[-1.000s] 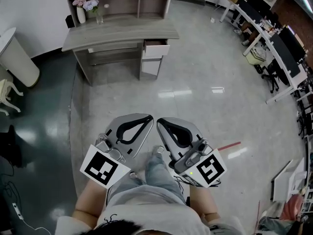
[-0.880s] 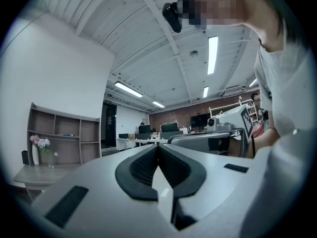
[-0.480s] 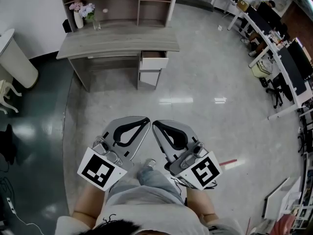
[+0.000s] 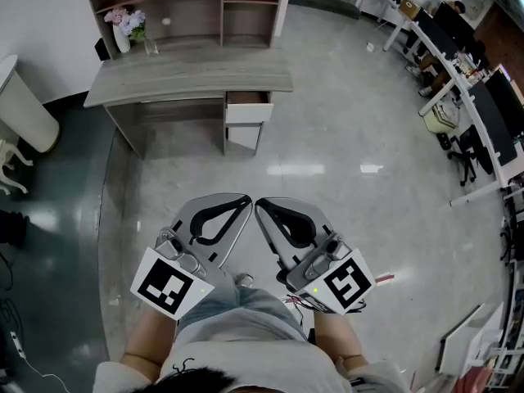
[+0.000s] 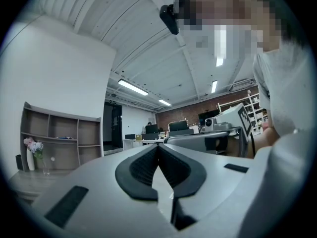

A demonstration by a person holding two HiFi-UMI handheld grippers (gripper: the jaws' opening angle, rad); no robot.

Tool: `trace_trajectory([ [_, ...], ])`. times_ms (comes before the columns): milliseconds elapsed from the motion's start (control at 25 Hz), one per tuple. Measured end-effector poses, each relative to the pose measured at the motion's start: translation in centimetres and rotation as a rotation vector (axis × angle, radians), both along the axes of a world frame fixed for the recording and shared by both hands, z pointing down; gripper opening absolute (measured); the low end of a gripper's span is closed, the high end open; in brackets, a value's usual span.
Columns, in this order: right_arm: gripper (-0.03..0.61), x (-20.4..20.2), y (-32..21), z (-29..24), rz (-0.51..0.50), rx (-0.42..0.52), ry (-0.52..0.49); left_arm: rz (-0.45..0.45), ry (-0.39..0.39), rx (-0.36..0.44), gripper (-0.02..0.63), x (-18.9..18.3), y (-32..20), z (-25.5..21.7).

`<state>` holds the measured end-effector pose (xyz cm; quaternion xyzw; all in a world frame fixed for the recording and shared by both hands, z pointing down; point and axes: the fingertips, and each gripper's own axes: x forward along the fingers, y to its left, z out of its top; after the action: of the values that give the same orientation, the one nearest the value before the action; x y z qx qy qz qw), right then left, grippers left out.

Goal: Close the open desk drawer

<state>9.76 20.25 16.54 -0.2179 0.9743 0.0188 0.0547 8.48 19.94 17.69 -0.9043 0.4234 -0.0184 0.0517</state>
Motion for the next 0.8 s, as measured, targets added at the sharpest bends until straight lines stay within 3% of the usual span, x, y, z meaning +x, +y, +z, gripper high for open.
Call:
trace_trajectory([
  [320, 0.008, 0.4, -4.8, 0.9, 0.036, -0.02, 0.017, 0.018, -0.005, -0.007, 0.011, 0.1, -5.0, 0.4],
  [800, 0.008, -2.3, -15.1, 0.5, 0.075, -0.009, 0.003, 0.052, -0.014, 0.002, 0.011, -2.4, -15.1, 0.3],
])
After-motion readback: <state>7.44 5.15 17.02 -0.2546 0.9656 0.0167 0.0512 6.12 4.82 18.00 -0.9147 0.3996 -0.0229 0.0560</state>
